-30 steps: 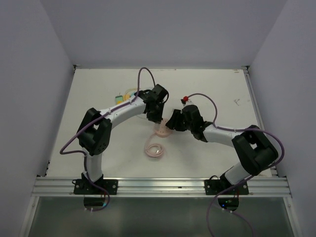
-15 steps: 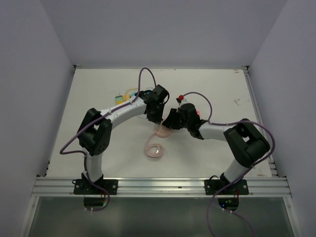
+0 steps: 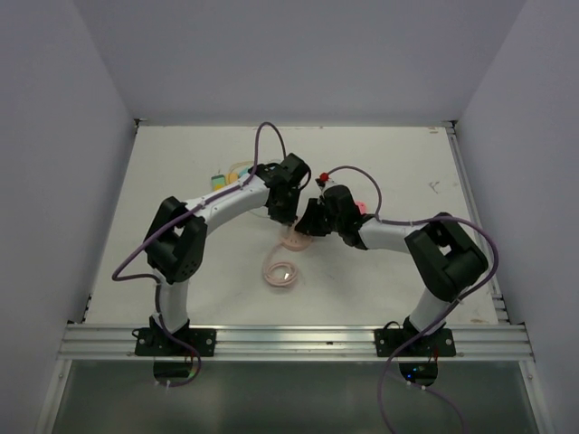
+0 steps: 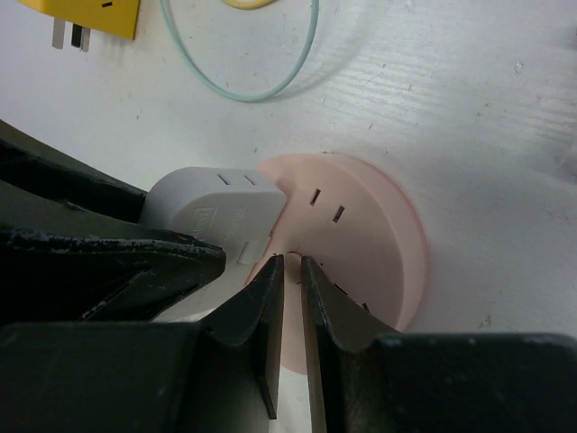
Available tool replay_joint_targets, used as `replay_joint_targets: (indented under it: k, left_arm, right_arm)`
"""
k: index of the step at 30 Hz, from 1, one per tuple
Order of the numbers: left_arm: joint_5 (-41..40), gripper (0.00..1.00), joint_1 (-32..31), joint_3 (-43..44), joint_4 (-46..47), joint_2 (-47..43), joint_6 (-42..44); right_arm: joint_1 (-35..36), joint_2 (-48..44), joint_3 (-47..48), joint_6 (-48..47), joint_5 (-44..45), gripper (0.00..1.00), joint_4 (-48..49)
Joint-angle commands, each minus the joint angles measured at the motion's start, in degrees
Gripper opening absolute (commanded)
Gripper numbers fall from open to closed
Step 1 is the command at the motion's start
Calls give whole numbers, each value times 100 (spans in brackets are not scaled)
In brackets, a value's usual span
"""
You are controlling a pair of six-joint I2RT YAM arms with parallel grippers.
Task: Pull the plug off the socket
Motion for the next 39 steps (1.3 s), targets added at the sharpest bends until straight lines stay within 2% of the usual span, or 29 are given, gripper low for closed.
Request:
replay_joint_targets:
  k: [1,7,11,16,29,33,39]
  left_arm:
    - [17,15,-36,441,28,-45,132]
    - [254,8,17,556,160,-115,-17]
    - [307,4,122,661,239,-221,-52]
    - [281,0,201,907,151,-309,-87]
    - [509,0,351,960,221,-520,-202]
    - [492,0,561,697,213,-678,-158]
    - [456,2,1071,-698,642,-1249,-70]
  right_arm:
    - [88,404,156,-144,378,18,-1274]
    - [96,598,394,-83,1029,17,-2277]
    - [96,809,544,-12,1144,17,-2707]
    - [96,1046,649,49,1346,17,-2884]
    - [360,1521,1036,84,1724,18,-3350]
    - [351,1346,949,85,1610,18,-3192]
    - [351,520,475,6,1206,24,-2349]
